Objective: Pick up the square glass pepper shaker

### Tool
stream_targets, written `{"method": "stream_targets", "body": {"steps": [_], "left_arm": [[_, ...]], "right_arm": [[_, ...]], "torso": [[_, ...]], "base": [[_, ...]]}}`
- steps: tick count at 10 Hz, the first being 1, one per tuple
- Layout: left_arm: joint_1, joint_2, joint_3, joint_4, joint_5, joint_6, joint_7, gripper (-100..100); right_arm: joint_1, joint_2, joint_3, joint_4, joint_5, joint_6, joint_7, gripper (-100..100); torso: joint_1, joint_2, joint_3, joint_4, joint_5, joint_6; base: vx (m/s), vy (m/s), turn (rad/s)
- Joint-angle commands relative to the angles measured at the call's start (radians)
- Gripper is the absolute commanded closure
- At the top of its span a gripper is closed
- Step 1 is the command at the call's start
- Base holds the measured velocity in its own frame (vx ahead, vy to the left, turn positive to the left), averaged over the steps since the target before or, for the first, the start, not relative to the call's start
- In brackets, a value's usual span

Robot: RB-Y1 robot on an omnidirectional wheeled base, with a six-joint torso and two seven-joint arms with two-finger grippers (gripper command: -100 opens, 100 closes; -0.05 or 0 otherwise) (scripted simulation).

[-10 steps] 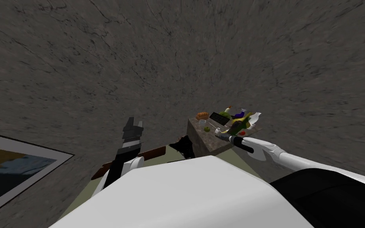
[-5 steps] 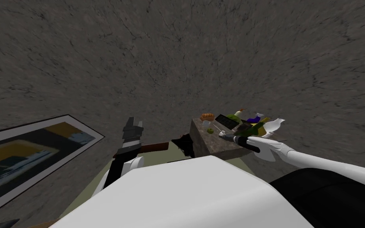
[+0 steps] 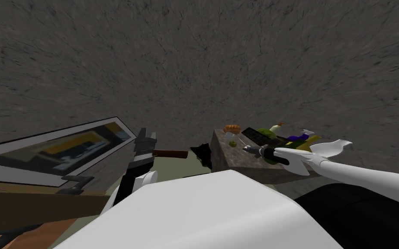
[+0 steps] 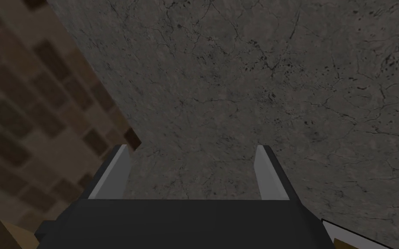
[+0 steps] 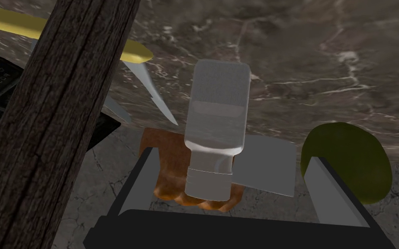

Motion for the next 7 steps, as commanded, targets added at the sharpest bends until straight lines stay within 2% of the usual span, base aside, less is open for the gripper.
{"method": "stream_targets", "body": {"steps": [1, 2, 3, 7], "left_arm": [[0.0, 0.0, 0.0, 0.0, 0.0, 0.0, 0.0, 0], [0.0, 0.0, 0.0, 0.0, 0.0, 0.0, 0.0, 0], [0.0, 0.0, 0.0, 0.0, 0.0, 0.0, 0.0, 0], [0.0, 0.0, 0.0, 0.0, 0.0, 0.0, 0.0, 0]], "right_arm": [[0.0, 0.0, 0.0, 0.0, 0.0, 0.0, 0.0, -100], [-0.001, -0.002, 0.002, 0.0, -0.002, -0.001, -0.002, 0], [-0.001, 0.004, 0.005, 0.022, -0.009, 0.0, -0.01, -100], [-0.003, 0.025, 0.017, 0.107, -0.04, 0.004, -0.04, -100]], "torso": [[0.0, 0.0, 0.0, 0.0, 0.0, 0.0], [0.001, -0.003, -0.002, -0.001, 0.0, 0.001], [0.003, -0.005, -0.003, -0.001, 0.0, 0.001], [0.002, 0.001, 0.0, 0.0, 0.0, 0.0]], "base": [[-0.034, -0.028, 0.037], [-0.007, -0.005, -0.007], [-0.046, -0.005, 0.206], [-0.115, -0.012, 0.295]]}}
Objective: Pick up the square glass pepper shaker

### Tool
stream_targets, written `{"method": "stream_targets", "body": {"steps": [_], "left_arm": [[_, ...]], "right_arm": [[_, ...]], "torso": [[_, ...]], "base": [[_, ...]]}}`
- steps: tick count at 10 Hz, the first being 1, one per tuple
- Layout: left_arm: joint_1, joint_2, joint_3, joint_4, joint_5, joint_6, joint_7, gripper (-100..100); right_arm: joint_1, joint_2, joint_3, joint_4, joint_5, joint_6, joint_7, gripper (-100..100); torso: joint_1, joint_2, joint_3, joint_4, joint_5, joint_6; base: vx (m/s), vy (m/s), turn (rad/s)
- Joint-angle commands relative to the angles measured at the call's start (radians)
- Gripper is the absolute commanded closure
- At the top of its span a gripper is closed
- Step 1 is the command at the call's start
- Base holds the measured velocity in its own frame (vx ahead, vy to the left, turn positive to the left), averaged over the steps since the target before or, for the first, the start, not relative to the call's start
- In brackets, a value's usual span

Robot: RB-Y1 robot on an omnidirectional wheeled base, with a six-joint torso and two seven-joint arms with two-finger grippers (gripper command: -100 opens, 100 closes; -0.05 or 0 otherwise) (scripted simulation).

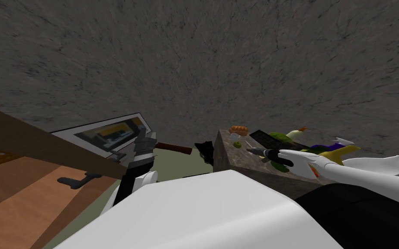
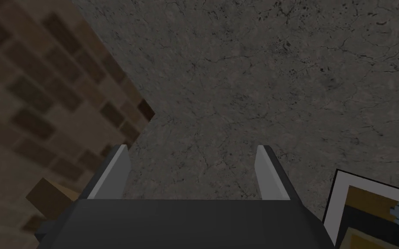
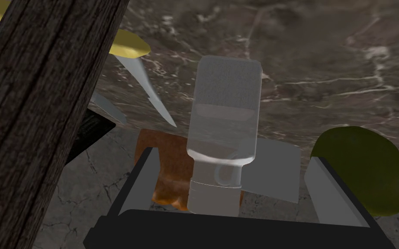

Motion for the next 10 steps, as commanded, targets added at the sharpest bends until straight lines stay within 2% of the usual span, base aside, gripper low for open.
{"method": "stream_targets", "body": {"steps": [1, 4, 6, 7, 10], "left_arm": [[0.0, 0.0, 0.0, 0.0, 0.0, 0.0, 0.0, 0], [0.0, 0.0, 0.0, 0.0, 0.0, 0.0, 0.0, 0], [0.0, 0.0, 0.0, 0.0, 0.0, 0.0, 0.0, 0], [0.0, 0.0, 0.0, 0.0, 0.0, 0.0, 0.0, 0], [0.0, 0.0, 0.0, 0.0, 0.0, 0.0, 0.0, 0]], "right_arm": [[-0.005, 0.009, 0.009, 0.034, -0.013, 0.003, -0.014, -100], [-0.006, 0.025, 0.018, 0.099, -0.036, 0.006, -0.037, -100], [-0.012, 0.025, 0.024, 0.095, -0.034, 0.007, -0.036, -100], [-0.009, 0.026, 0.021, 0.094, -0.034, 0.008, -0.035, 100], [-0.01, 0.024, 0.02, 0.096, -0.034, 0.009, -0.035, 100]], "torso": [[0.0, 0.0, 0.0, 0.0, 0.0, 0.0], [0.001, -0.001, 0.0, 0.0, 0.0, 0.0], [0.0, -0.002, -0.001, 0.0, 0.0, 0.001], [0.0, -0.005, -0.003, -0.001, 0.0, 0.001], [-0.003, -0.01, -0.006, -0.003, -0.003, 0.0]], "base": [[-0.134, 0.009, 0.283], [-0.117, 0.022, 0.28], [-0.051, 0.007, 0.05], [-0.006, 0.0, -0.005], [-0.001, -0.002, -0.004]]}}
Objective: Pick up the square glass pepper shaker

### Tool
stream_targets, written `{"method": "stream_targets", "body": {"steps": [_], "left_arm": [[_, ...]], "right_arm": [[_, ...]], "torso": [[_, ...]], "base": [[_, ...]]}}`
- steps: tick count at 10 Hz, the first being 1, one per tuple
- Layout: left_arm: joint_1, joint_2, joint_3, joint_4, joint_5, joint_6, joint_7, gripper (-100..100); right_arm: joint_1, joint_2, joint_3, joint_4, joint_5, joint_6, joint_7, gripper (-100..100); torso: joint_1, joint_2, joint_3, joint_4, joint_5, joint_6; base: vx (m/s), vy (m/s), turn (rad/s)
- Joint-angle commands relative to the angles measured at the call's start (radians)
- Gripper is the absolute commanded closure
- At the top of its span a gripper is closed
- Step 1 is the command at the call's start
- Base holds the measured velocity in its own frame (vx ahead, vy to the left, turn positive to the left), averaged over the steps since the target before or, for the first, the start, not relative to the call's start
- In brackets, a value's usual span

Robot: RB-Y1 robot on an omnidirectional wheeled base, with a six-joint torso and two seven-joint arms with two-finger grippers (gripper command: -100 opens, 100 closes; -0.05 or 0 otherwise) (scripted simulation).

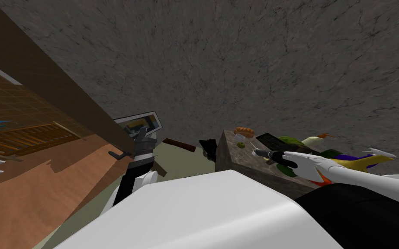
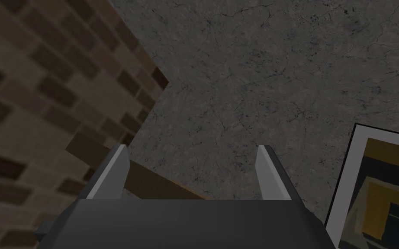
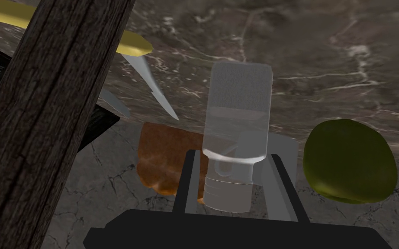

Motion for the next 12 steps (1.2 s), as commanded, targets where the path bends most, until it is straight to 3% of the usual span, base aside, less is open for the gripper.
{"method": "stream_targets", "body": {"steps": [1, 2, 3, 10, 12], "left_arm": [[0.0, 0.0, 0.0, 0.0, 0.0, 0.0, 0.0, 0], [0.0, 0.0, 0.0, 0.0, 0.0, 0.0, 0.0, 0], [0.0, 0.0, 0.0, 0.0, 0.0, 0.0, 0.0, 0], [0.0, 0.0, 0.0, 0.0, 0.0, 0.0, 0.0, 0], [0.0, 0.0, 0.0, 0.0, 0.0, 0.0, 0.0, 0]], "right_arm": [[0.0, 0.0, 0.0, 0.0, 0.0, 0.0, 0.0, 100], [0.0, 0.0, 0.0, 0.0, 0.0, 0.0, 0.0, 0], [0.005, -0.004, -0.004, -0.018, 0.006, -0.004, 0.006, 100], [0.008, -0.042, -0.026, -0.168, 0.059, -0.011, 0.059, 100], [0.008, -0.048, -0.029, -0.19, 0.067, -0.012, 0.067, 100]], "torso": [[0.0, 0.0, 0.0, 0.0, 0.0, 0.0], [0.0, 0.0, 0.0, 0.0, 0.0, 0.0], [0.0, 0.0, 0.0, 0.0, 0.0, 0.0], [-0.001, -0.007, -0.004, -0.002, 0.0, 0.002], [-0.002, -0.006, -0.004, -0.001, -0.001, -0.001]], "base": [[0.0, 0.0, 0.0], [0.0, 0.0, 0.0], [0.056, -0.009, -0.199], [0.126, -0.002, -0.299], [0.069, -0.004, -0.133]]}}
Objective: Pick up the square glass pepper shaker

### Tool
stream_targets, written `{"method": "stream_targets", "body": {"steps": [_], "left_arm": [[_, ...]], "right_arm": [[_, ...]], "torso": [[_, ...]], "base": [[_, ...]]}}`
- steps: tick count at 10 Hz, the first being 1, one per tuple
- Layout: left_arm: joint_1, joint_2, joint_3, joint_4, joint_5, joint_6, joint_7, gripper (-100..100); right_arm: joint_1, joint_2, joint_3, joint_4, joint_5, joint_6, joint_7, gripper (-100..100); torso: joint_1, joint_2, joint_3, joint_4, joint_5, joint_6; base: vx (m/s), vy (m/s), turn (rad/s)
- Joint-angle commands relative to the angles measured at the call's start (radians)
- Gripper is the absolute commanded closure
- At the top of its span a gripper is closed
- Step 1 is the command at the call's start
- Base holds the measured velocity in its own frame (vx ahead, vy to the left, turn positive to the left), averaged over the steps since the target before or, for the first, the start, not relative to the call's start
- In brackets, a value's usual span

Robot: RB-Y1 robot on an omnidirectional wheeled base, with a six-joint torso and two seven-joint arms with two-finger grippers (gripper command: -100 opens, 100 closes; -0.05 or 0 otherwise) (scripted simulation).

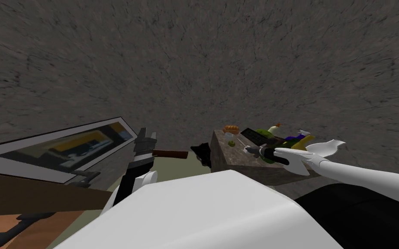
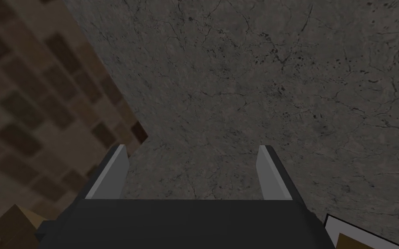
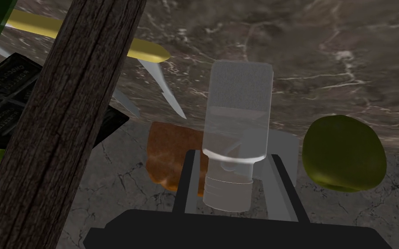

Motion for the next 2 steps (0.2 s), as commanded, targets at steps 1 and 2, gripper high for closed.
{"method": "stream_targets", "body": {"steps": [1, 2], "left_arm": [[0.0, 0.0, 0.0, 0.0, 0.0, 0.0, 0.0, 0], [0.0, 0.0, 0.0, 0.0, 0.0, 0.0, 0.0, 0]], "right_arm": [[0.0, 0.0, 0.0, 0.0, 0.0, 0.0, 0.0, 100], [-0.001, 0.0, 0.002, -0.002, 0.001, 0.0, 0.001, 0]], "torso": [[0.0, 0.0, 0.0, 0.0, 0.0, 0.0], [0.0, 0.002, 0.001, 0.0, 0.0, -0.001]], "base": [[0.03, 0.003, -0.053], [0.005, 0.001, 0.009]]}}
